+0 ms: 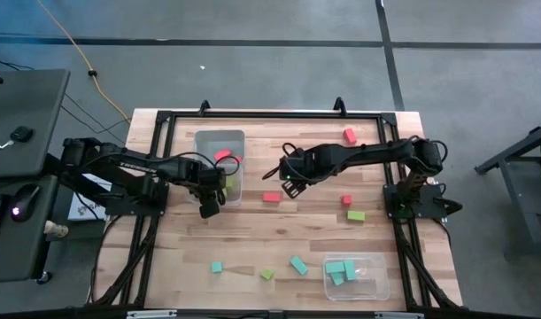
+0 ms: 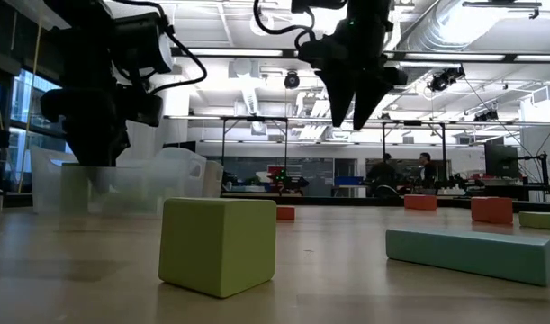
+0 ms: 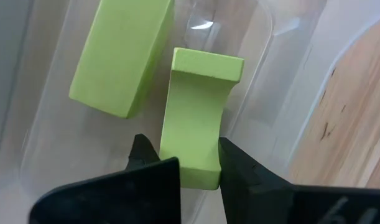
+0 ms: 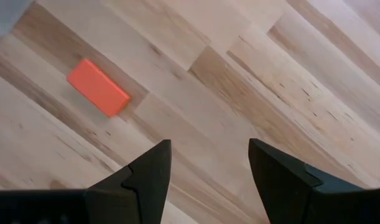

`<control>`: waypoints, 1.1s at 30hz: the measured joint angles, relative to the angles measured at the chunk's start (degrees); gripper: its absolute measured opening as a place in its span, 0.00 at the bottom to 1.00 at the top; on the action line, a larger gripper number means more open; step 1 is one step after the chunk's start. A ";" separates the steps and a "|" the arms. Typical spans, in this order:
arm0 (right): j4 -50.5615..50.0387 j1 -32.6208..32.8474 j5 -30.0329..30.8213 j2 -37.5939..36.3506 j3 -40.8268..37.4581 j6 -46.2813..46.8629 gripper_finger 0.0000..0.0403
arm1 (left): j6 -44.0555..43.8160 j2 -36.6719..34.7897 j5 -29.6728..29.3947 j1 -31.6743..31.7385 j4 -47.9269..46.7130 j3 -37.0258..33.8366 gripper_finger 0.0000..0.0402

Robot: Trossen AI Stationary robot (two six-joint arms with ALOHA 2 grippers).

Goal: Sort & place blocks by color
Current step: Put the green block into the top transparent bin, then put the orange block into the gray bin

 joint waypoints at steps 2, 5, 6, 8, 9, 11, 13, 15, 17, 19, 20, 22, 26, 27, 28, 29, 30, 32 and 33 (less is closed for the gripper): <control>0.68 -0.35 0.00 0.00 0.00 0.02 0.51 | 0.00 0.00 0.00 0.00 0.03 0.00 0.09; 1.71 -0.90 0.00 0.00 0.00 0.17 0.51 | 0.00 0.00 0.25 -0.02 -0.01 0.00 0.14; 1.97 -1.08 -0.02 0.00 0.00 0.15 0.51 | 0.00 0.00 0.24 -0.02 -0.01 0.00 0.15; 2.15 -1.43 0.01 0.00 0.00 0.07 0.51 | 0.00 0.00 0.24 -0.02 -0.01 0.00 0.18; 2.13 -1.56 0.01 0.00 0.00 0.07 0.51 | 0.00 0.00 0.22 -0.02 -0.01 0.00 0.19; 2.13 -1.90 0.01 0.00 0.00 0.00 0.51 | -0.02 0.00 0.24 -0.02 -0.01 0.00 0.21; 2.13 -2.19 -0.02 0.00 0.00 -0.64 0.51 | -0.04 0.00 0.22 -0.02 -0.01 0.00 0.22; 2.23 -2.44 -0.30 0.00 0.00 -2.00 0.51 | -0.17 0.00 0.23 -0.02 0.01 0.00 0.23; 2.81 -2.65 -1.92 0.00 0.00 -4.44 0.51 | -0.45 -0.02 0.22 -0.02 0.03 0.00 0.23; 3.92 -2.96 -4.38 0.00 0.00 -7.24 0.51 | -0.51 -0.02 0.22 -0.02 0.01 0.00 0.24; 4.68 -3.06 -5.74 0.00 0.00 -8.56 0.51 | -0.56 -0.02 0.22 -0.02 0.02 0.00 0.24; 6.17 -3.28 -8.13 0.00 0.00 -10.95 0.51 | -0.61 -0.02 0.22 -0.02 0.01 0.00 0.25; 9.06 -3.30 -12.65 0.00 0.00 -16.55 0.51 | -0.51 -0.02 0.17 -0.02 -0.27 0.67 0.26; 9.69 -3.30 -13.29 0.00 0.00 -17.86 0.51 | -0.01 -0.04 0.15 -0.02 -0.37 1.17 0.26; 10.28 -3.30 -13.79 0.00 0.00 -19.08 0.51 | 0.62 -0.07 0.12 -0.02 -0.75 1.82 0.26; 10.66 -3.23 -14.37 0.00 0.00 -19.97 0.51 | 1.00 -0.07 -0.01 -0.02 -1.21 2.49 0.26; 10.74 -3.17 -14.93 0.00 0.00 -20.76 0.51 | 1.25 -0.07 -0.03 -0.02 -1.59 3.18 0.26; 10.79 -3.15 -15.63 0.00 0.00 -21.03 0.52 | 1.90 -0.07 -0.02 -0.02 -2.60 4.91 0.26; 10.77 -3.15 -15.91 0.00 0.00 -21.26 0.53 | 2.31 -0.07 -0.02 -0.02 -3.33 5.79 0.26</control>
